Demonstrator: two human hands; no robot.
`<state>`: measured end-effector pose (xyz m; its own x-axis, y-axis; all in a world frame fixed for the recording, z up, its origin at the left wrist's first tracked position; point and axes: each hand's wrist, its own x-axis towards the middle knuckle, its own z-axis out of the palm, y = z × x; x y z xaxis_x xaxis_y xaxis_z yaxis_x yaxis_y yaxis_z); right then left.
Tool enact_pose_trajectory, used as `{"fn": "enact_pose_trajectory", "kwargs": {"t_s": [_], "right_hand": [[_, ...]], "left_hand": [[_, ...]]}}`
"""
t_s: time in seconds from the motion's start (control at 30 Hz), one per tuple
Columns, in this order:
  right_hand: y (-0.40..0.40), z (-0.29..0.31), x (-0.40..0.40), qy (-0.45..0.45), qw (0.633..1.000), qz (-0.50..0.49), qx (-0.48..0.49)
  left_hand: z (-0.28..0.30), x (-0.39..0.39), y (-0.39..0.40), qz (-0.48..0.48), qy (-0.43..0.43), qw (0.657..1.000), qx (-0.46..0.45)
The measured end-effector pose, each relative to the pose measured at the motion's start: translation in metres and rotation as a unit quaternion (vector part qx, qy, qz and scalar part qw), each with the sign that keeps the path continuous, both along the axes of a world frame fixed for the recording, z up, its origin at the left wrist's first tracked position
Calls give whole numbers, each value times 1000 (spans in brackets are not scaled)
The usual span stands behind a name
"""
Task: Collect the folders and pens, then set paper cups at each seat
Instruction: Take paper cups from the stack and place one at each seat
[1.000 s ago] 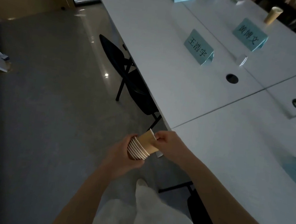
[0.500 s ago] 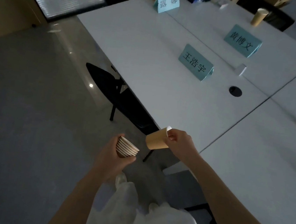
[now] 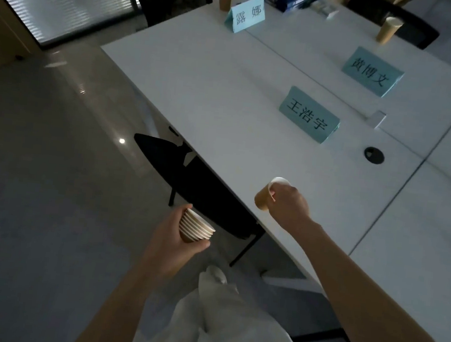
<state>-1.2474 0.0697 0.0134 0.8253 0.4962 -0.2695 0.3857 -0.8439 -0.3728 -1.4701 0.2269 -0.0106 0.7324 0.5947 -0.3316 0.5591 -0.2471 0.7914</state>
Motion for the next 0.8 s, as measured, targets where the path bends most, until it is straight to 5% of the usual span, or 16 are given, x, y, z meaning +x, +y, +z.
{"fn": "enact_pose_trajectory", "kwargs": {"t_s": [0.2, 0.4, 0.67, 0.8], "right_hand": [[27, -27, 48, 3, 995, -7, -96], [34, -44, 67, 15, 996, 2, -93], [46, -24, 69, -22, 999, 17, -26], [84, 4, 61, 55, 994, 29, 89]], "left_hand": [[2, 26, 29, -24, 3, 1000, 4], [4, 57, 57, -41, 7, 999, 3], [2, 91, 81, -50, 12, 999, -15], [0, 101, 93, -37, 5, 999, -34]]}}
